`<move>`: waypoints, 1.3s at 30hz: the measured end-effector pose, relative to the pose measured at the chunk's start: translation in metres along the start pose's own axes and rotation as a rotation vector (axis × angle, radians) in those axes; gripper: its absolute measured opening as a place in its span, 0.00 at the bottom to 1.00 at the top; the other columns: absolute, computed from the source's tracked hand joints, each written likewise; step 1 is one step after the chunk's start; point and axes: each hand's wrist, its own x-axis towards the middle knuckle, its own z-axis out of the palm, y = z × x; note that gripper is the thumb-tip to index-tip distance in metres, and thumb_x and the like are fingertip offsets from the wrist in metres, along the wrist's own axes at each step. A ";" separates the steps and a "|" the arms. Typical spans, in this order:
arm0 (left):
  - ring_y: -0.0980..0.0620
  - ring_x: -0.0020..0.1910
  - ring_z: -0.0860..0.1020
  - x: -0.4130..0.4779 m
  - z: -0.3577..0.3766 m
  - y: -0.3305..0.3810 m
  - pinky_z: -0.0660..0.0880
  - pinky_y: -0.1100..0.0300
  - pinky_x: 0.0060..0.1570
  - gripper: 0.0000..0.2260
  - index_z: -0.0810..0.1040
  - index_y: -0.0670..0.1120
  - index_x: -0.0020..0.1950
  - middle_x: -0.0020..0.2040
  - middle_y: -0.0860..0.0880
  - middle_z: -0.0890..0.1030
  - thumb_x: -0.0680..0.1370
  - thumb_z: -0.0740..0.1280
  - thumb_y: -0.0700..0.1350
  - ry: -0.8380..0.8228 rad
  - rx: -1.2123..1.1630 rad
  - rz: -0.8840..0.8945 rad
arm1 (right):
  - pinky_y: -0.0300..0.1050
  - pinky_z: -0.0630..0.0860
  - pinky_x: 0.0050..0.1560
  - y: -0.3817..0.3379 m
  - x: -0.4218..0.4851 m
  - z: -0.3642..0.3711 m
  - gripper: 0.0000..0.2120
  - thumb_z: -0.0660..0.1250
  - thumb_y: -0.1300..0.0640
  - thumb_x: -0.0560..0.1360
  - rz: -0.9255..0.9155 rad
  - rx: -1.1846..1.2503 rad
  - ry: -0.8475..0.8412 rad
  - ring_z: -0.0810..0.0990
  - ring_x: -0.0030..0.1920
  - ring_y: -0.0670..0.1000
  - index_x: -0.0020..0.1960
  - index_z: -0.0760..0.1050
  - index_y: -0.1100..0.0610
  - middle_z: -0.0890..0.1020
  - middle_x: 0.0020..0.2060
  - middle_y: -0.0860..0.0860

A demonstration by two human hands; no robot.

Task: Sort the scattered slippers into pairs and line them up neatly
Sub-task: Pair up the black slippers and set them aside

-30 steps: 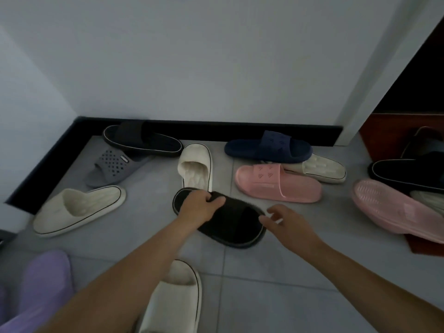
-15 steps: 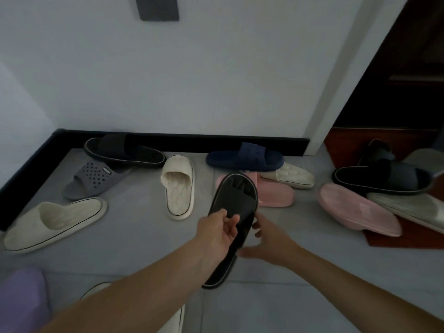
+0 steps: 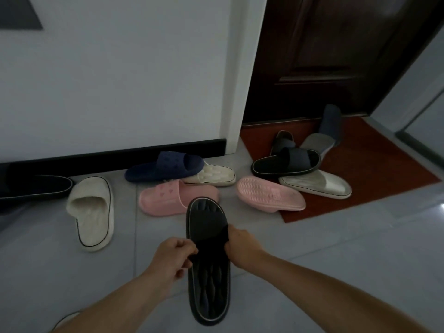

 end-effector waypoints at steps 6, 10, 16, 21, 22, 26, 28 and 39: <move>0.54 0.30 0.72 0.017 0.012 -0.010 0.63 0.65 0.28 0.04 0.74 0.46 0.45 0.36 0.48 0.76 0.74 0.67 0.38 0.029 0.102 0.034 | 0.49 0.74 0.52 0.046 -0.013 0.015 0.18 0.57 0.62 0.76 -0.010 -0.035 -0.134 0.77 0.56 0.63 0.65 0.64 0.62 0.76 0.58 0.64; 0.52 0.38 0.75 0.023 0.030 -0.019 0.69 0.64 0.30 0.12 0.74 0.43 0.57 0.44 0.46 0.77 0.74 0.67 0.38 -0.033 0.332 0.103 | 0.49 0.75 0.51 0.058 -0.015 0.035 0.18 0.57 0.60 0.76 -0.022 -0.097 -0.206 0.78 0.55 0.62 0.65 0.63 0.61 0.77 0.57 0.64; 0.49 0.60 0.72 0.033 0.048 -0.033 0.70 0.60 0.61 0.26 0.70 0.44 0.66 0.64 0.45 0.72 0.72 0.72 0.48 -0.225 0.893 0.512 | 0.47 0.75 0.53 0.073 -0.002 0.016 0.31 0.68 0.41 0.70 -0.106 -0.148 -0.251 0.77 0.56 0.55 0.68 0.64 0.51 0.78 0.57 0.53; 0.50 0.60 0.72 0.041 0.065 -0.022 0.69 0.55 0.64 0.25 0.71 0.46 0.64 0.61 0.49 0.73 0.70 0.73 0.51 -0.158 0.796 0.562 | 0.45 0.76 0.49 0.103 0.033 -0.037 0.30 0.71 0.40 0.67 -0.056 0.110 -0.019 0.79 0.47 0.48 0.65 0.69 0.49 0.80 0.49 0.48; 0.51 0.60 0.72 0.043 0.069 -0.016 0.69 0.57 0.63 0.25 0.71 0.47 0.64 0.61 0.49 0.73 0.70 0.74 0.50 -0.144 0.757 0.563 | 0.44 0.77 0.45 0.109 0.043 -0.046 0.26 0.72 0.42 0.68 -0.039 0.198 0.041 0.80 0.45 0.48 0.63 0.71 0.50 0.80 0.48 0.48; 0.56 0.57 0.71 0.053 0.084 0.023 0.68 0.63 0.54 0.25 0.69 0.49 0.65 0.61 0.53 0.71 0.71 0.73 0.49 -0.140 0.668 0.581 | 0.35 0.75 0.32 0.136 0.084 -0.077 0.19 0.70 0.47 0.72 0.038 0.414 0.276 0.80 0.42 0.47 0.60 0.72 0.51 0.79 0.44 0.46; 0.57 0.56 0.70 0.058 0.092 0.047 0.66 0.64 0.53 0.25 0.69 0.49 0.65 0.59 0.55 0.71 0.71 0.73 0.50 -0.133 0.700 0.617 | 0.40 0.76 0.41 0.147 0.106 -0.094 0.21 0.69 0.45 0.72 0.084 0.375 0.441 0.78 0.45 0.47 0.61 0.72 0.52 0.80 0.49 0.47; 0.59 0.53 0.71 0.091 0.109 0.063 0.65 0.67 0.54 0.23 0.70 0.51 0.61 0.54 0.57 0.72 0.70 0.73 0.50 0.019 0.748 0.594 | 0.57 0.73 0.57 0.197 0.203 -0.141 0.44 0.75 0.51 0.68 0.409 0.395 0.584 0.72 0.62 0.66 0.73 0.49 0.51 0.56 0.71 0.62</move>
